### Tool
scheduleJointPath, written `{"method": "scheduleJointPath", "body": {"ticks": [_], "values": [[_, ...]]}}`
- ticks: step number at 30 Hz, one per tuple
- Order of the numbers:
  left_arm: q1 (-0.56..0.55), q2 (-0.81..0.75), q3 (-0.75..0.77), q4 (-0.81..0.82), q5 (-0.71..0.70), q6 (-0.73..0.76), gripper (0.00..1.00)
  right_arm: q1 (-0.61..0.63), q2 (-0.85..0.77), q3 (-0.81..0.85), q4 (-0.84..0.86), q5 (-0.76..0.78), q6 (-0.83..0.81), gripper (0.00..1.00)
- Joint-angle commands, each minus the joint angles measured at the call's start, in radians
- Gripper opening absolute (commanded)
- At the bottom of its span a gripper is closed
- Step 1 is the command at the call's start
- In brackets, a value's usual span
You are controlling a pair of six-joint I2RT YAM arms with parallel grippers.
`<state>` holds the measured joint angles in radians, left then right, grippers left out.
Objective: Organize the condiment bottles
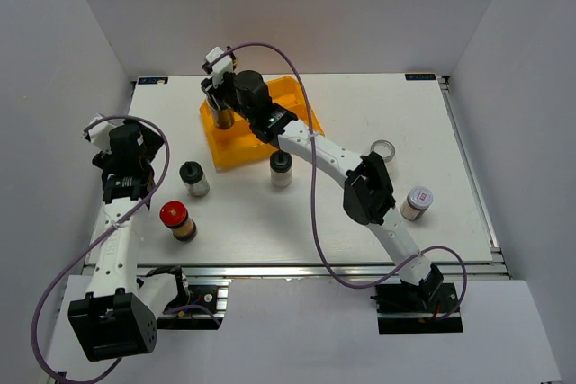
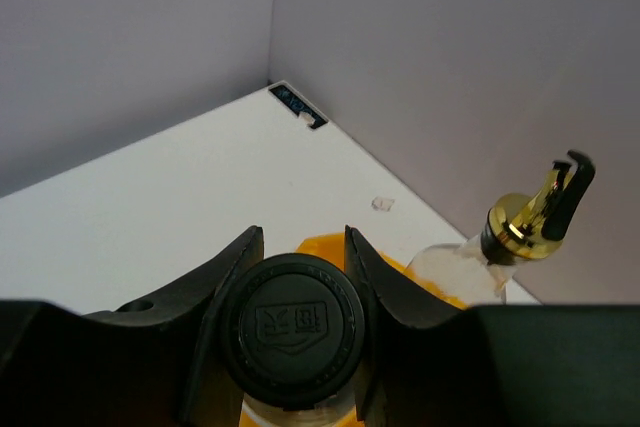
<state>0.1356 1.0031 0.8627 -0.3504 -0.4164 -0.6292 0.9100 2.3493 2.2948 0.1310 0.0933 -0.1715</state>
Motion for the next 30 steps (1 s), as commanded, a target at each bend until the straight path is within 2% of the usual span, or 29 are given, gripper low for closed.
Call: {"method": "scheduleJointPath", "body": {"ticks": [1, 6, 8, 11, 30], "values": [[0.004, -0.021, -0.001, 0.037, 0.010, 0.016, 0.98, -0.003, -0.025, 0.109, 0.364, 0.057, -0.068, 0.00], [0.004, -0.008, -0.005, 0.056, 0.016, 0.025, 0.98, -0.005, 0.059, 0.159, 0.514, 0.046, -0.114, 0.00], [0.004, -0.004, -0.007, 0.056, 0.011, 0.028, 0.98, -0.011, 0.068, 0.179, 0.519, 0.037, -0.100, 0.00], [0.004, -0.003, -0.010, 0.065, 0.013, 0.029, 0.98, -0.016, 0.053, 0.131, 0.564, 0.025, -0.097, 0.00], [0.009, 0.046, -0.027, 0.111, 0.042, 0.037, 0.98, -0.040, 0.182, 0.141, 0.565, -0.026, -0.077, 0.00]]}}
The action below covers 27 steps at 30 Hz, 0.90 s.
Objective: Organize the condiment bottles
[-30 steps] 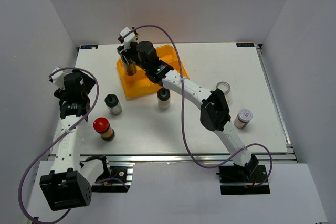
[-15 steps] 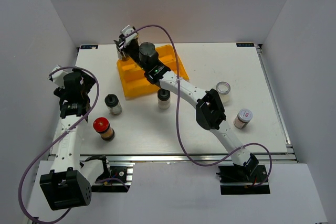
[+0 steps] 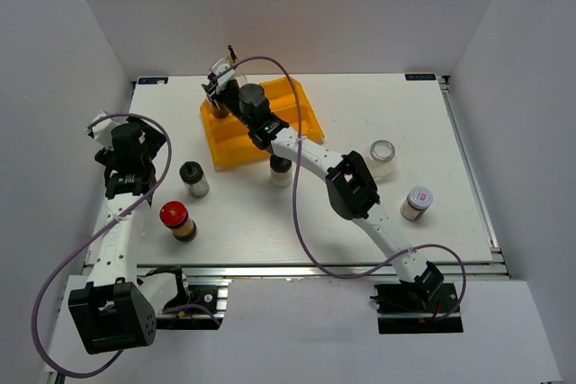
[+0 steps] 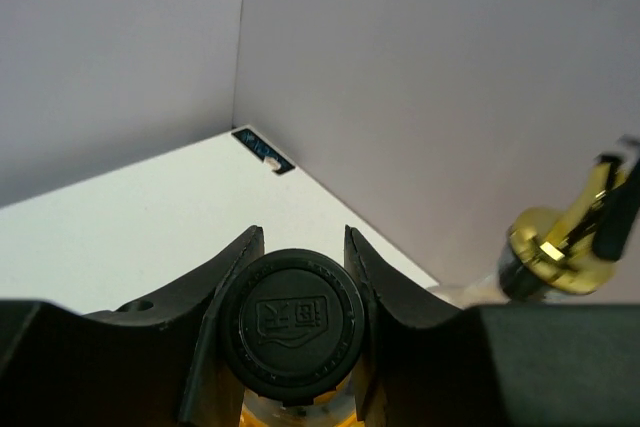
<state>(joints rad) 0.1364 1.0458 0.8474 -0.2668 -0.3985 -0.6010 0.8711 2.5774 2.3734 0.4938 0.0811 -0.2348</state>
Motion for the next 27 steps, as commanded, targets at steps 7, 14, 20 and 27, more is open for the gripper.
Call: {"method": "scheduleJointPath", "body": {"ticks": [7, 14, 20, 27], "values": [[0.009, 0.019, -0.013, 0.041, 0.038, 0.021, 0.98, -0.004, -0.014, 0.056, 0.213, -0.023, -0.006, 0.00], [0.009, 0.042, -0.008, 0.047, 0.062, 0.027, 0.98, -0.014, 0.015, 0.063, 0.223, -0.006, 0.012, 0.00], [0.009, 0.057, -0.005, 0.060, 0.082, 0.038, 0.98, -0.018, 0.021, 0.066, 0.226, -0.043, 0.026, 0.31], [0.009, 0.062, -0.007, 0.067, 0.099, 0.046, 0.98, -0.017, 0.027, 0.066, 0.235, -0.049, 0.028, 0.50]]}}
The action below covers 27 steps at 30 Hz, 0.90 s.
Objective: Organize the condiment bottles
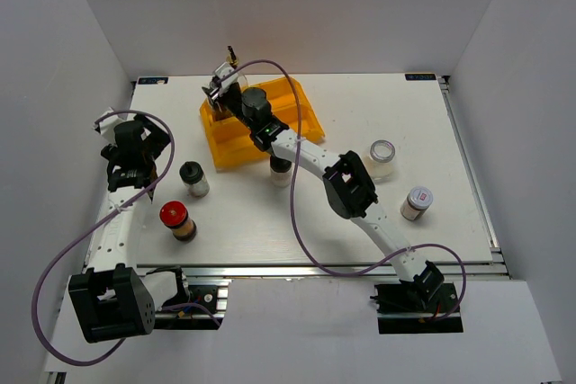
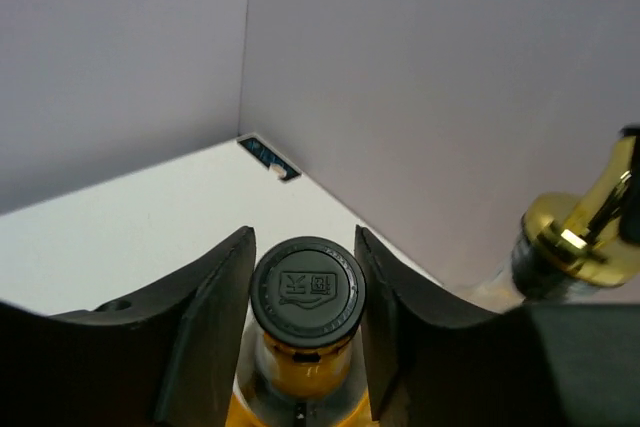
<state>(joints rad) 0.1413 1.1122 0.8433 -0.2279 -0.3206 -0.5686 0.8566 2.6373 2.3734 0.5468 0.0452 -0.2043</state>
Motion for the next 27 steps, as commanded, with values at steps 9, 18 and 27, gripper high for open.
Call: {"method": "scheduleJointPath", "body": {"ticks": [9, 18, 27], "values": [[0.004, 0.000, -0.006, 0.038, 0.041, 0.021, 0.98, -0.002, -0.036, 0.072, 0.182, -0.034, 0.002, 0.66], [0.004, -0.012, -0.001, 0.036, 0.058, 0.019, 0.98, 0.009, -0.086, 0.066, 0.170, -0.073, -0.021, 0.68], [0.004, -0.068, 0.022, -0.017, 0.095, -0.005, 0.98, 0.050, -0.241, -0.051, 0.156, -0.160, -0.041, 0.89]]}}
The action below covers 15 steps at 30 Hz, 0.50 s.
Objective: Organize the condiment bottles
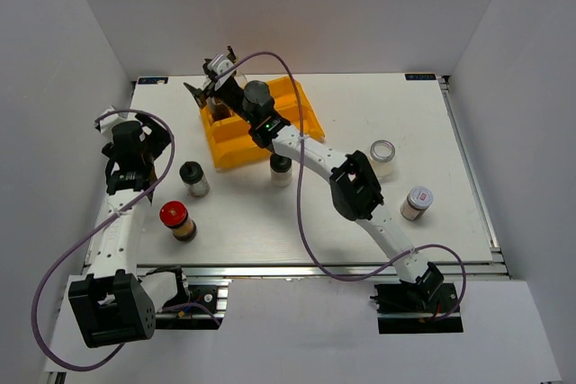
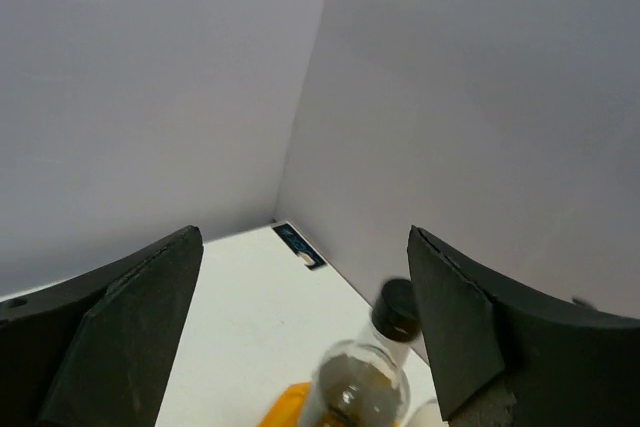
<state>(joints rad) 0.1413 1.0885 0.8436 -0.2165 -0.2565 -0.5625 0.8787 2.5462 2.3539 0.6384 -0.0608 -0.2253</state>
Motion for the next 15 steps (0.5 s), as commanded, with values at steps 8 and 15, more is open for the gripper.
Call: {"method": "scheduleJointPath", "body": {"ticks": [8, 15], "values": [[0.004, -0.102, 0.048, -0.145, 0.023, -0.085, 0.98, 0.063, -0.557, -0.452, 0.012, -0.185, 0.016, 0.89], [0.003, -0.093, 0.075, -0.280, 0.085, -0.128, 0.98, 0.063, -1.069, -1.003, -0.129, 0.040, 0.105, 0.89]]}}
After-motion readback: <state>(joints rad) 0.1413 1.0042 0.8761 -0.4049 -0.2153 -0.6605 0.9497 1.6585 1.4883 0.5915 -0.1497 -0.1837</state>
